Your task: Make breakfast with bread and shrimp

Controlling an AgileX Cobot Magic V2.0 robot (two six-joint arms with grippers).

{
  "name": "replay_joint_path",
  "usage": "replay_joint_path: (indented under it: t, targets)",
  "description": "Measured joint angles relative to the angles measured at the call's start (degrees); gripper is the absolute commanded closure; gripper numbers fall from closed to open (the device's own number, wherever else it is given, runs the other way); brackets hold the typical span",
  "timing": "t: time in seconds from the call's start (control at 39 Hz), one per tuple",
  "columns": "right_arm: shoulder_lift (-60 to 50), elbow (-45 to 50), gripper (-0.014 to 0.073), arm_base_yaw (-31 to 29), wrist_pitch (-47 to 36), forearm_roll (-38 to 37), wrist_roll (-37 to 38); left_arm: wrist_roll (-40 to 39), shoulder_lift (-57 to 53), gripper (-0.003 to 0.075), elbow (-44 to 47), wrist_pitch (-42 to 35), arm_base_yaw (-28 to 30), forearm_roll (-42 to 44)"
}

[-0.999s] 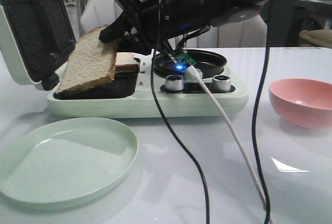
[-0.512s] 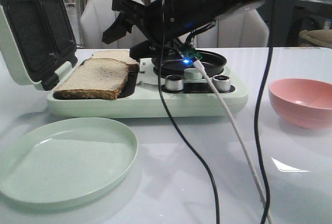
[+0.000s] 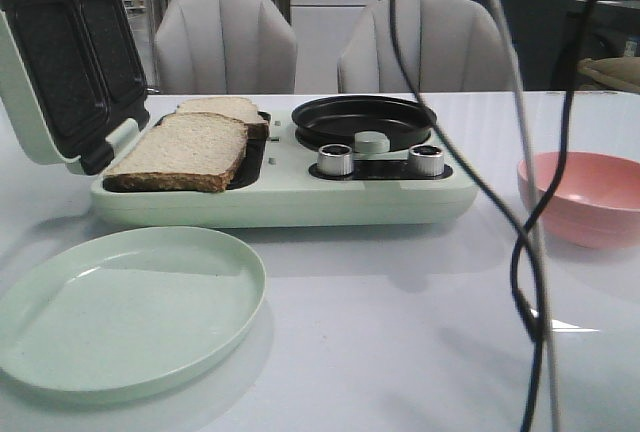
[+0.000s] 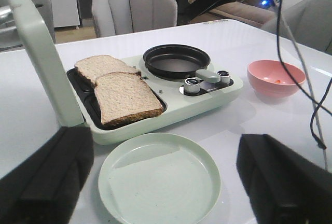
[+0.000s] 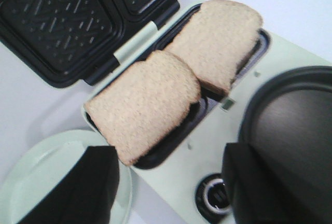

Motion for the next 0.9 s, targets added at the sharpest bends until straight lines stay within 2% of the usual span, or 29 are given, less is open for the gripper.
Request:
replay_joint_path:
  t: [0.15, 0.26, 0.33, 0.54, 0.9]
  targets:
    - [-5.93, 0.0, 0.0062, 0.0, 5.57, -16.3, 11.85, 0.0, 0.0, 0.0104, 0.0, 0.0, 0.0, 0.0]
    - [-9.06, 0.0, 0.0062, -0.22, 8.79, -23.36, 17.98, 0.0, 0.0, 0.0104, 0.0, -1.33, 0.0, 0.0]
    - [-11.49, 0.0, 0.0062, -1.0, 10.39, -26.03, 20.96, 0.0, 0.0, 0.0104, 0.0, -2.95, 0.0, 0.0]
    - [-20.47, 8.0, 0.0062, -3.82, 8.04, -26.77, 23.67, 0.0, 0.0, 0.0104, 0.0, -5.39, 0.0, 0.0]
    - [-45.06, 39.16, 0.0062, -4.18, -10.49, -24.27, 25.94, 0.0, 0.0, 0.0104, 0.0, -5.95, 0.0, 0.0]
